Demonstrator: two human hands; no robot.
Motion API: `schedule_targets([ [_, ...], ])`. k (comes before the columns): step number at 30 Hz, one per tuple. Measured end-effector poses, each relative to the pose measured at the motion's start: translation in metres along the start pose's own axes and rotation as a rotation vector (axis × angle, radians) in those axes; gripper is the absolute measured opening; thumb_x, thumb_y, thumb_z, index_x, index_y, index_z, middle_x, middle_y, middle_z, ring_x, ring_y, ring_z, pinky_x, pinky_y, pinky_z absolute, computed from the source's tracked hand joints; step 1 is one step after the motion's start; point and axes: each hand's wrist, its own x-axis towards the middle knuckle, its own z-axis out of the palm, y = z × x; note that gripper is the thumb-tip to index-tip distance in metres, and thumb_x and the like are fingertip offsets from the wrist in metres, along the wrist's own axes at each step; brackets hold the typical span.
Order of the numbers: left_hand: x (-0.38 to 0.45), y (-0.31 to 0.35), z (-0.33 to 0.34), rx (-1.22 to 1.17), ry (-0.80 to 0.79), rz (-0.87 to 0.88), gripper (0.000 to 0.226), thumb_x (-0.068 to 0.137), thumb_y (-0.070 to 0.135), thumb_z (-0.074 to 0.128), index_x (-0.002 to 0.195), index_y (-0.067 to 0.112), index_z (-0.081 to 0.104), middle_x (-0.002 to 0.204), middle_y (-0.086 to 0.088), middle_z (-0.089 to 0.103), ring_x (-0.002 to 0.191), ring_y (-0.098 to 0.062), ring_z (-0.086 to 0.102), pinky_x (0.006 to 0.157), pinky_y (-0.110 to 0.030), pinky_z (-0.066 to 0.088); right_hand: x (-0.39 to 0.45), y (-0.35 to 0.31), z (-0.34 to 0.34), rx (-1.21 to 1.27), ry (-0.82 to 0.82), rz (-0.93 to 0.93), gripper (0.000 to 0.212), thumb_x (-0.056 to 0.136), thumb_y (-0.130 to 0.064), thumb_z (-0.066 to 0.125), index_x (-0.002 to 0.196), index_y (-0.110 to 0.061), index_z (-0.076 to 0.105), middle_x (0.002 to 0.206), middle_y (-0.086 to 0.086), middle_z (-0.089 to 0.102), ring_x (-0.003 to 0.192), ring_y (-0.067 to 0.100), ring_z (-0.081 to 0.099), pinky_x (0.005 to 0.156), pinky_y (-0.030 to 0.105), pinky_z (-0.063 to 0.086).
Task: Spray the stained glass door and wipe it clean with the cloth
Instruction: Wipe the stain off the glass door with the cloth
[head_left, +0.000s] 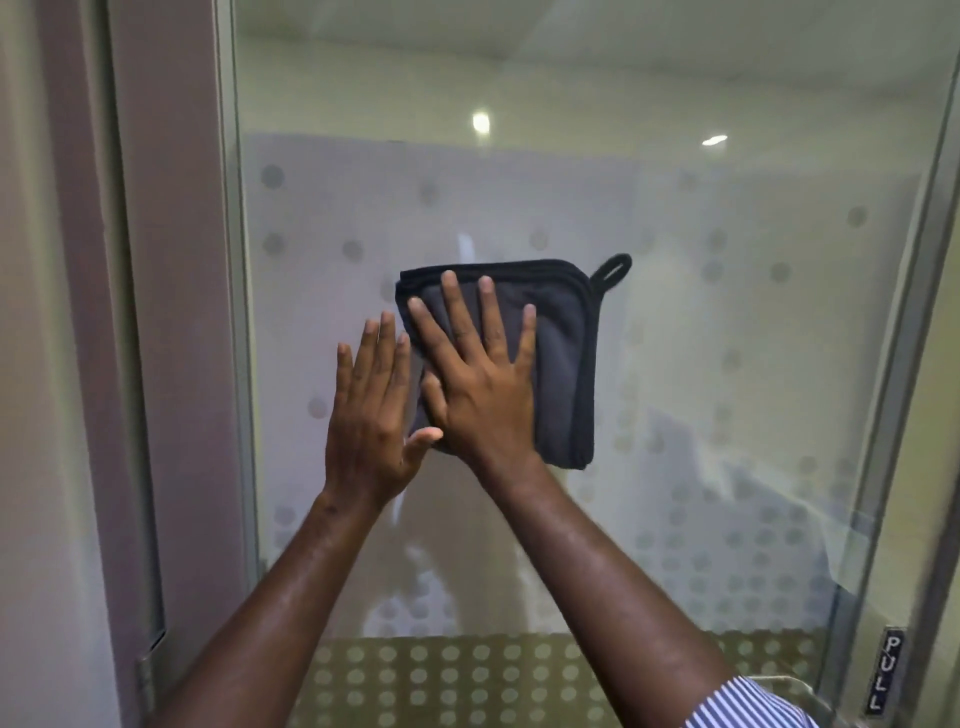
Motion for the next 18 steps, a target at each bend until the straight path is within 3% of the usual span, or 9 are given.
schedule_targets([
  [3, -0.001, 0.000, 0.001, -0.016, 0.020, 0.005, 0.104, 0.095, 0.074, 0.002, 0.155, -0.008, 0.026, 0.165, -0.027, 0.018, 0.157, -0.040, 0.014, 0.127, -0.058, 0.008, 0.024, 0.020, -0.007, -0.024, 0.020, -0.038, 0.067, 0.097, -0.037, 0.049, 0.161, -0.032, 0.029, 0.171, 0.002, 0.021, 0.159, 0.031, 0.011, 0.122, 0.066, 0.007],
  [5, -0.001, -0.001, 0.002, -0.024, 0.032, 0.010, 0.104, 0.095, 0.073, 0.002, 0.154, -0.009, 0.027, 0.165, -0.028, 0.019, 0.156, -0.041, 0.015, 0.127, -0.059, 0.009, 0.039, 0.045, -0.014, -0.022, 0.066, 0.031, 0.067, 0.095, -0.036, 0.049, 0.160, -0.033, 0.032, 0.170, 0.001, 0.025, 0.158, 0.031, 0.016, 0.122, 0.066, 0.009],
  [13, -0.003, -0.003, 0.003, -0.034, 0.027, 0.008, 0.102, 0.095, 0.073, 0.002, 0.155, -0.007, 0.027, 0.166, -0.027, 0.018, 0.157, -0.040, 0.014, 0.127, -0.059, 0.009, 0.022, 0.201, -0.052, 0.032, 0.190, 0.765, 0.067, 0.095, -0.041, 0.035, 0.161, -0.039, 0.024, 0.172, -0.002, 0.016, 0.159, 0.026, 0.010, 0.124, 0.063, 0.006],
  [18, -0.003, -0.002, 0.005, -0.041, 0.051, 0.003, 0.099, 0.097, 0.071, 0.004, 0.155, -0.006, 0.027, 0.166, -0.027, 0.018, 0.157, -0.040, 0.013, 0.127, -0.058, 0.008, -0.060, 0.210, -0.049, 0.127, 0.277, 1.075, 0.061, 0.102, -0.037, 0.037, 0.162, -0.033, 0.025, 0.172, -0.002, 0.016, 0.159, 0.027, 0.010, 0.124, 0.064, 0.006],
])
